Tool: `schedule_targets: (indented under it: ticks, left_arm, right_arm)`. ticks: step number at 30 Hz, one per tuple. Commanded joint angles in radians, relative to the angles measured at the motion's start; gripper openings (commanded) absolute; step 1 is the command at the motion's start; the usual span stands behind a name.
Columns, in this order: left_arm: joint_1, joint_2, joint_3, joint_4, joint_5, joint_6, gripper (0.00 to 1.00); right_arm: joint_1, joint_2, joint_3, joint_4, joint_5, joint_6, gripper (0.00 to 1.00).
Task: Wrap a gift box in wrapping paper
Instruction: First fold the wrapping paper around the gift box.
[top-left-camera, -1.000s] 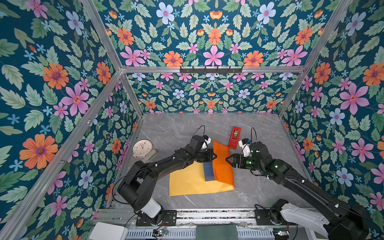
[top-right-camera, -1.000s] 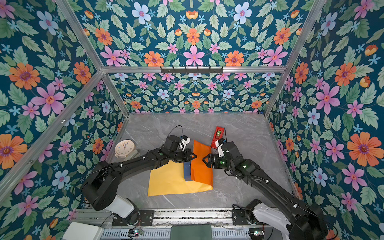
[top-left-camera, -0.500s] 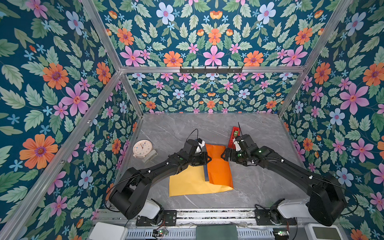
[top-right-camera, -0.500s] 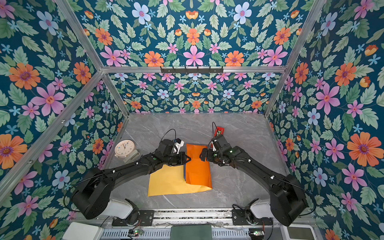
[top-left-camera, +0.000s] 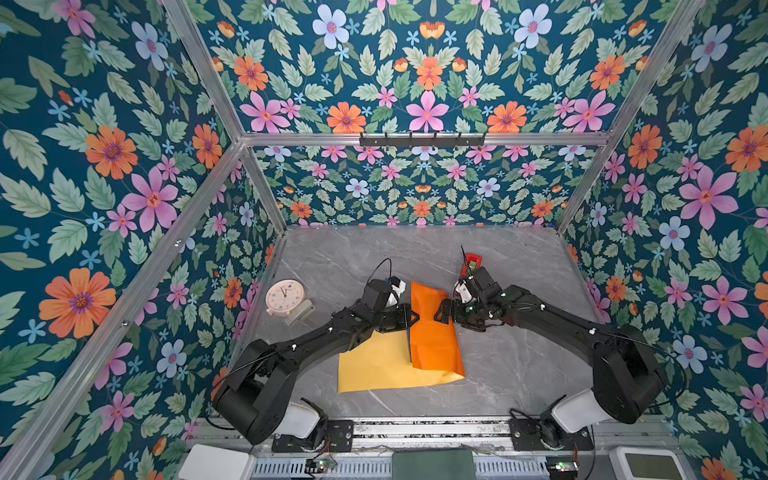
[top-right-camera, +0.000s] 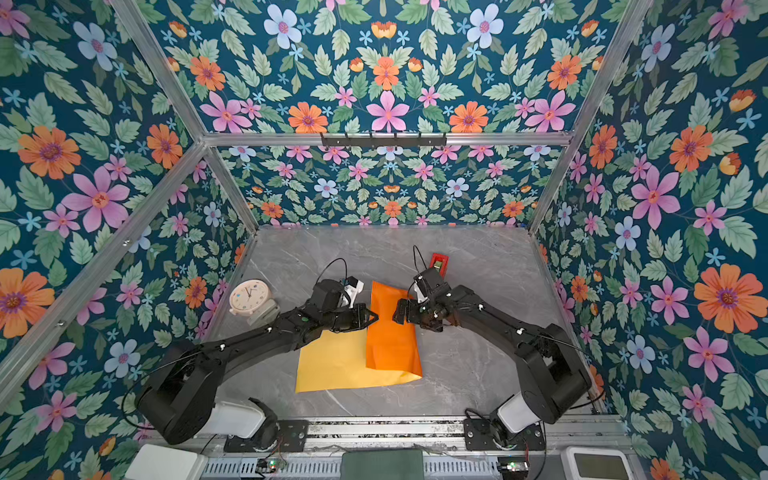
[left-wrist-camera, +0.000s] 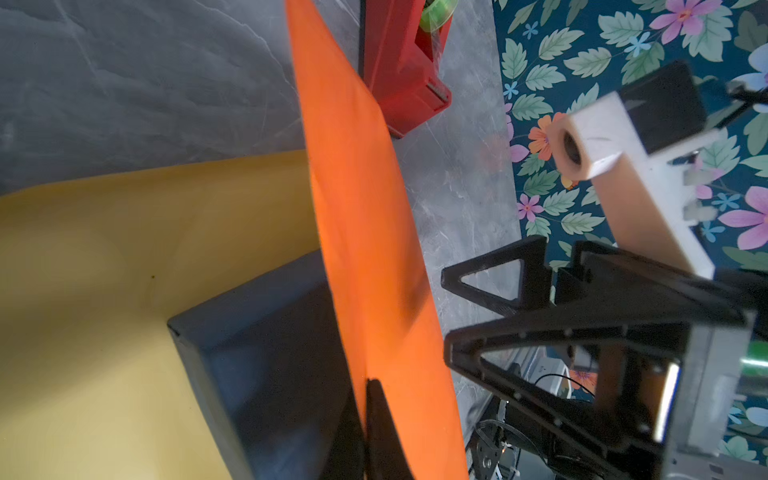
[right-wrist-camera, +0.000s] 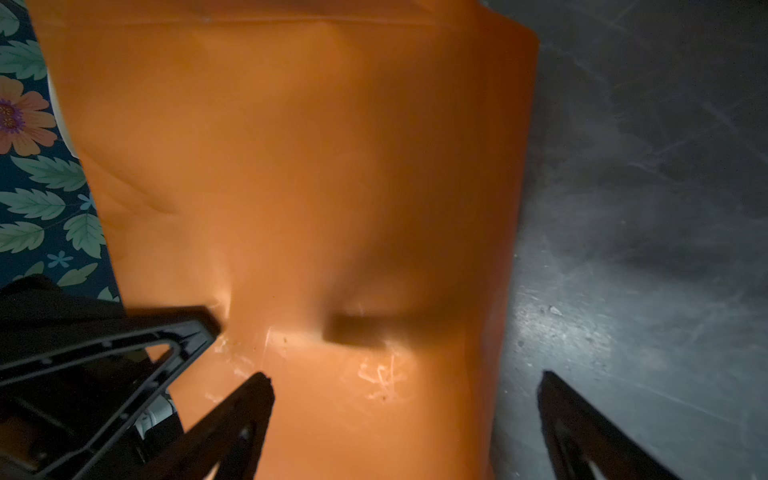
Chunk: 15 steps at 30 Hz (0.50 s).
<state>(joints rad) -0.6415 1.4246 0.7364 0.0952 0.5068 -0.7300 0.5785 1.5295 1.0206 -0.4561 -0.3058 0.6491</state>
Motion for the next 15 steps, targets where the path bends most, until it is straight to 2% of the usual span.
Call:
schedule_targets:
  ticks: [1, 15]
  left_arm:
    - [0.008, -0.001, -0.001, -0.017, 0.002, 0.022, 0.0]
    - [0.02, -0.016, -0.025, -0.041, -0.005, 0.035, 0.0]
  right_arm:
    - [0.0, 0.013, 0.007, -0.009, -0.018, -0.015, 0.99]
    - [0.001, 0.057, 0.002, -0.007, -0.049, -0.023, 0.99]
